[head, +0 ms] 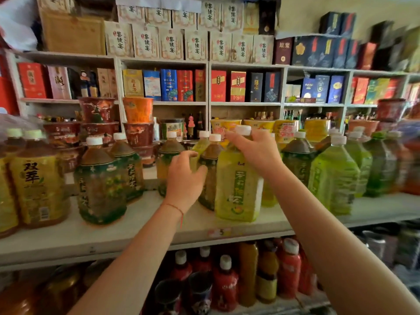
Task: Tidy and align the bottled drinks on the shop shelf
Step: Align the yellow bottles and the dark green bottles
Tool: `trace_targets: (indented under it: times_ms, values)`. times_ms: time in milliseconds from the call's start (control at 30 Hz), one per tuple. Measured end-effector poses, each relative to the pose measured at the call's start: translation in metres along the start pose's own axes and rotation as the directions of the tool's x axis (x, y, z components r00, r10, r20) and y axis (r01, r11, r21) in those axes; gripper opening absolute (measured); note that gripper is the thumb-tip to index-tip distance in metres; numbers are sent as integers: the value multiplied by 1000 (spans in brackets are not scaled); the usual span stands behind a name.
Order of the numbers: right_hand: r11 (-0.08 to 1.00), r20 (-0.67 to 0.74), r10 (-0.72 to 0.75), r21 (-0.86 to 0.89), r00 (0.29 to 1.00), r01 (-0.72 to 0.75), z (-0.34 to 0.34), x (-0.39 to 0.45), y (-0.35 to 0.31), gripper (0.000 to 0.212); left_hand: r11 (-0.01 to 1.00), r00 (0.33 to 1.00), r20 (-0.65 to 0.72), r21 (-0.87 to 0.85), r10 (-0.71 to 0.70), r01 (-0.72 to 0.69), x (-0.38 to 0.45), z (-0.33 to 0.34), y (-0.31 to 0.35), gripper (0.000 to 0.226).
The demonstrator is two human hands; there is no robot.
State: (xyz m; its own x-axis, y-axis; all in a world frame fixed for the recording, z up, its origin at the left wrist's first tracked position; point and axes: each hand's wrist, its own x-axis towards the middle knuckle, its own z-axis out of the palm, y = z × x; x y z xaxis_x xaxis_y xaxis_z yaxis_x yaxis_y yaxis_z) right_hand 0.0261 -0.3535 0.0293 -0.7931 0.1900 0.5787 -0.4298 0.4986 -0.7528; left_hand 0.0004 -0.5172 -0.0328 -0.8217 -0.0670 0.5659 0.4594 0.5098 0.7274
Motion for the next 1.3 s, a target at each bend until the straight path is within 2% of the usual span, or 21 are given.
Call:
trace_targets:
  times_ms: [100,167,300,367,433,500,567,633,700,767,867,933,1033,1100,1167,1300]
  values:
    - [999,8,-43,-10,999,43,-25,4,23,34,997,993,99,50,-66,61,2,33,6,76]
    - [999,21,-50,-9,999,50,-39,8,40,28,989,996,57,134,-72,63,5,53,7,100]
    - [1000,99,-12,-12,995,13,-52,17,63,31,991,994,-13,74,-112,113,12,75,5,116]
    - [996,106,-6,-91,994,16,-52,23,66,30,991,992,-14,31,-129,129,14,79,2,121]
    - [933,-6,-133,-339,991,123,-46,32,68,28,991,991,-31,19,-133,133,16,80,-1,122]
    - [819,-121,-365,-514,923,257,-36,34,62,29,988,989,-43,54,-145,147,15,80,-2,121]
    - [738,-174,-546,-562,819,373,-22,29,55,26,977,985,-63,132,-158,165,13,78,-5,121]
    - [682,-160,-654,-548,740,484,-2,22,51,18,957,981,-97,220,-170,187,11,73,-9,123]
    - [645,-81,-693,-515,716,565,18,15,49,15,935,974,-134,282,-182,214,10,61,-15,122]
    - [662,52,-636,-476,770,579,38,10,46,18,909,966,-165,340,-197,243,10,43,-24,120]
    - [703,274,-412,-511,869,494,66,7,40,29,893,961,-216,377,-174,246,6,11,-39,117]
    - [705,336,-272,-568,902,424,80,7,38,37,880,955,-251,402,-159,252,3,-5,-48,118]
    - [644,294,-163,-692,942,327,102,10,39,50,867,952,-295,448,-86,217,-3,-22,-58,118]
    - [647,216,-152,-716,964,262,115,19,40,60,834,958,-278,545,77,91,-4,-28,-65,111]
    - [694,172,-130,-688,977,213,124,32,42,66,772,959,-192,634,207,-40,-1,-30,-69,99]
    - [747,204,11,-653,979,128,139,57,50,72,753,974,-67,646,217,-123,5,-37,-74,75]
